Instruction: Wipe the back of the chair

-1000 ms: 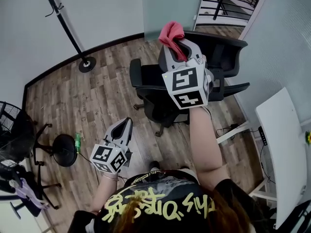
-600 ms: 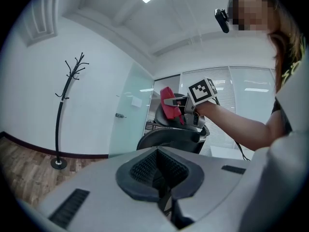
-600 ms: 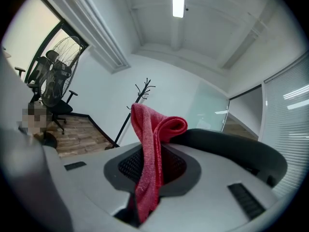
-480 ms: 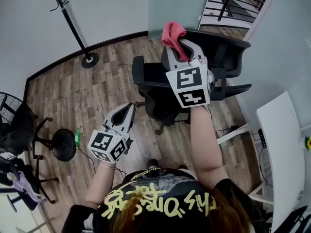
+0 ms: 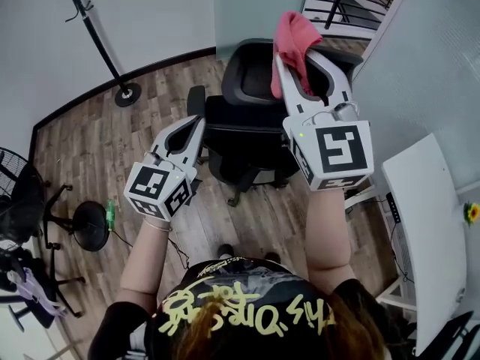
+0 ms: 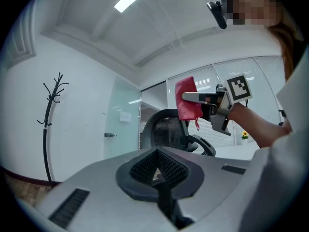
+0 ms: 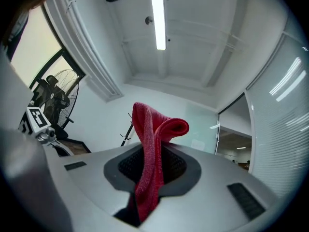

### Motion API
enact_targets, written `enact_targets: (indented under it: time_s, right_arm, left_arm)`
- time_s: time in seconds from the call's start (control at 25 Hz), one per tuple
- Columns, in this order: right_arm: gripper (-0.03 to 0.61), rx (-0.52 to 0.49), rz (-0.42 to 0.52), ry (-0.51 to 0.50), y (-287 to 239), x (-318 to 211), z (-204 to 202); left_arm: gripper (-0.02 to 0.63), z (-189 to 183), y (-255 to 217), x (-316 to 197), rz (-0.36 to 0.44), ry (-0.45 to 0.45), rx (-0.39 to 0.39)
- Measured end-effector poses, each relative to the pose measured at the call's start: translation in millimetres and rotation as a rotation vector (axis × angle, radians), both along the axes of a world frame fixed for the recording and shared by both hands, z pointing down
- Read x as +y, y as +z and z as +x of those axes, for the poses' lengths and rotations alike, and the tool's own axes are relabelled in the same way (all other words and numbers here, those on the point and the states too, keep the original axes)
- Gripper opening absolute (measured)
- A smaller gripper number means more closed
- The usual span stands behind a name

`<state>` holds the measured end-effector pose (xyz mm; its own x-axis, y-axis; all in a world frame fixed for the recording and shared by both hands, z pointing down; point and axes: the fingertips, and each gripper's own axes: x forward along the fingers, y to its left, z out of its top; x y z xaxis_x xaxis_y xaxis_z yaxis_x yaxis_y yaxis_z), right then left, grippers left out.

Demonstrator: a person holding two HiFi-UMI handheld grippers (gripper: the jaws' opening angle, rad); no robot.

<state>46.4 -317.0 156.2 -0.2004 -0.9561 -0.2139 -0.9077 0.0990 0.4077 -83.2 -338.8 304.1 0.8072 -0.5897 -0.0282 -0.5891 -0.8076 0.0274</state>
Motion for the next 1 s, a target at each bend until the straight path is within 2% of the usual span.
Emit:
enact_targets:
  time_s: [0.16, 0.36, 0.6, 0.76, 0.88, 1.0]
  right_arm:
    - [0.061, -0.070, 0.039, 0.058, -9.6, 27.2, 57.0]
    - [0.061, -0.161, 0.007, 0.160, 7.7, 49.2, 129.6]
    - [0.061, -0.158, -0.034, 0.235, 30.7, 54.6, 178.5]
    - [0.061, -0.230, -0.059, 0.254, 49.8, 48.3, 212.1]
    - [0.061, -0.271, -0.121, 0.259, 74.0, 30.5, 232.0]
    - [0.061, -0.235, -0.196, 0.271, 98.2, 8.9, 243.2]
  left_arm:
    - [-0.006, 23.0, -2.4, -7.9, -0.005, 0.003, -0.027]
    - [-0.006, 45.9, 2.1, -17.7, -0.030, -0.011, -0.051]
    - [-0.006, 57.1, 20.4, -22.5, -0.068, -0.038, -0.080]
    - [-0.006, 57.5, 25.2, -23.7, -0.080, -0.061, -0.091]
    - [-0.006, 56.0, 30.4, -24.6, -0.091, -0.071, -0.101]
    - [-0.007, 54.9, 37.0, -24.8, -0.094, -0.082, -0.123]
